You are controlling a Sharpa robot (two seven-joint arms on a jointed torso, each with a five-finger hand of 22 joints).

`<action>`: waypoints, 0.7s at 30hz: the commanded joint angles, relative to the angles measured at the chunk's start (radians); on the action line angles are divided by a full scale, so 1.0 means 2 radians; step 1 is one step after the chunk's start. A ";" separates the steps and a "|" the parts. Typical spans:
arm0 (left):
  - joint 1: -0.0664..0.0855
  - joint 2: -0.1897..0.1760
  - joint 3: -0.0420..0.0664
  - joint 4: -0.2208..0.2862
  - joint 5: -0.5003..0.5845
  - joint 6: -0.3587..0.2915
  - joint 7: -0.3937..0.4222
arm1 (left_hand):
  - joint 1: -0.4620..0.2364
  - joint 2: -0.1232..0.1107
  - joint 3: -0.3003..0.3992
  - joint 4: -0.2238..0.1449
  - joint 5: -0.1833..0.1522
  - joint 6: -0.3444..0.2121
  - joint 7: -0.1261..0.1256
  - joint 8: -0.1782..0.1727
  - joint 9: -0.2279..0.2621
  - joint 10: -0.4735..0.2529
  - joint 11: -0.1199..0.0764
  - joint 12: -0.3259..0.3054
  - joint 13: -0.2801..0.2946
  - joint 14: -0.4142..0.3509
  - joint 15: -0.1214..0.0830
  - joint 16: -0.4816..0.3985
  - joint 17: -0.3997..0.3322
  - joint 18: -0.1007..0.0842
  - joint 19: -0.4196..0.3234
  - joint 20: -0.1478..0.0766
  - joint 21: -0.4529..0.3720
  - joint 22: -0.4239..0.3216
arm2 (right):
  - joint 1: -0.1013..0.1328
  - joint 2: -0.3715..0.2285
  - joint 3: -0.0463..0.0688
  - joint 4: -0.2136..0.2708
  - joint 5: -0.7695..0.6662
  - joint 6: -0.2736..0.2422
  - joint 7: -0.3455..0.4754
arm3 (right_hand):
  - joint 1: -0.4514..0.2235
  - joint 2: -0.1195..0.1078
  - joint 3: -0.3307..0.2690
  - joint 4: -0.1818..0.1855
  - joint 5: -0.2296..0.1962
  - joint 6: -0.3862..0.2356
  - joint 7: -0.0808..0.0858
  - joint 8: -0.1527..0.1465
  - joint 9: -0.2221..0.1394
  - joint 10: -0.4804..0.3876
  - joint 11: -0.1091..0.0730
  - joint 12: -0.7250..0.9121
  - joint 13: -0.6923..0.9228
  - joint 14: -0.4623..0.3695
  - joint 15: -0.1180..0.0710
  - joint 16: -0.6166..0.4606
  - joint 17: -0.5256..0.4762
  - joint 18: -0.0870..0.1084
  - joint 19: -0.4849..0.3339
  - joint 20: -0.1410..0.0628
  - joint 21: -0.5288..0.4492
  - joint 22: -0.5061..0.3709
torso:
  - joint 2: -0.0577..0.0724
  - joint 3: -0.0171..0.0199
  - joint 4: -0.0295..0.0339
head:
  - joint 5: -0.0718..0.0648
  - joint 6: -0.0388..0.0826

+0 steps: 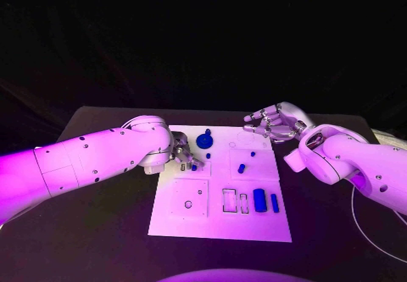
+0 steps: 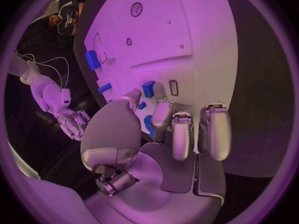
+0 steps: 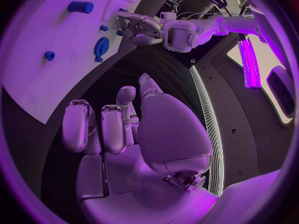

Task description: Assemble the parts on the task board

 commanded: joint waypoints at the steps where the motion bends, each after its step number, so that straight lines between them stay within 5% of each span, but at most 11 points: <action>1: -0.001 -0.005 0.001 0.005 0.001 -0.012 0.000 | -0.011 0.002 -0.023 0.002 -0.004 0.003 -0.002 0.000 0.001 0.005 0.000 0.002 0.001 0.052 -0.004 0.002 0.131 -0.008 0.024 -0.005 0.002 0.079 | -0.001 0.000 0.000 0.000 -0.001 0.008 0.004 | -0.004 0.000 -0.004 -0.001 0.000 0.000 -0.002 0.002 0.001 -0.004 0.000 -0.002 -0.001 0.017 0.003 -0.002 -0.001 0.010 -0.005 0.000 -0.003 -0.001 | 0.000 -0.0005 0.0004 | 0.000 0.002; 6: 0.000 -0.015 0.008 0.013 0.023 -0.034 0.002 | -0.015 0.009 -0.054 0.002 -0.005 -0.004 -0.001 -0.004 0.002 -0.002 0.000 -0.008 -0.009 0.052 -0.004 0.002 0.131 -0.007 0.022 -0.006 -0.003 0.074 | -0.002 0.000 0.000 -0.002 -0.001 0.008 0.004 | -0.004 0.000 -0.004 0.000 0.001 0.000 -0.002 0.002 0.001 -0.004 0.000 -0.003 -0.001 0.017 0.003 -0.003 -0.002 0.010 -0.005 0.000 -0.003 -0.001 | 0.000 -0.0003 0.0002 | 0.000 0.004; 10: 0.007 -0.024 0.018 0.018 0.067 -0.045 0.005 | 0.004 0.012 -0.079 0.002 -0.004 -0.040 0.013 -0.027 -0.007 -0.024 0.011 -0.031 -0.031 0.052 0.003 0.002 0.131 -0.004 0.015 -0.002 -0.014 0.063 | -0.003 0.001 0.000 -0.004 0.000 0.008 0.004 | -0.005 0.000 -0.005 0.000 0.001 0.000 -0.002 0.002 0.001 -0.004 0.000 -0.003 -0.002 0.017 0.003 -0.003 -0.002 0.010 -0.006 0.000 -0.004 -0.002 | 0.000 -0.0002 -0.0005 | -0.003 0.004; 14: 0.022 -0.034 0.027 0.016 0.092 -0.030 0.008 | 0.031 0.017 -0.099 0.001 -0.004 -0.049 0.020 -0.037 -0.011 -0.038 0.018 -0.044 -0.044 0.052 0.010 0.002 0.131 -0.002 0.012 0.005 -0.020 0.058 | -0.004 0.003 0.000 -0.006 0.000 0.008 0.003 | -0.006 0.001 -0.006 0.001 0.002 0.000 -0.002 0.002 0.001 -0.004 0.000 -0.003 -0.002 0.017 0.003 -0.003 -0.002 0.010 -0.005 0.000 -0.004 -0.002 | 0.001 0.0004 -0.0009 | -0.002 0.007; 21: 0.050 -0.028 0.030 -0.017 0.091 0.030 0.018 | 0.082 0.036 -0.106 -0.002 0.001 -0.053 0.026 -0.047 -0.017 -0.053 0.024 -0.058 -0.062 0.052 0.015 0.002 0.131 0.001 0.006 0.012 -0.031 0.048 | -0.006 0.004 0.000 -0.007 0.000 0.007 0.003 | -0.006 0.001 -0.006 0.001 0.002 0.000 -0.002 0.002 0.001 -0.004 0.000 -0.003 -0.002 0.017 0.003 -0.004 -0.003 0.010 -0.005 0.000 -0.004 -0.002 | 0.000 -0.0001 0.0006 | -0.001 0.010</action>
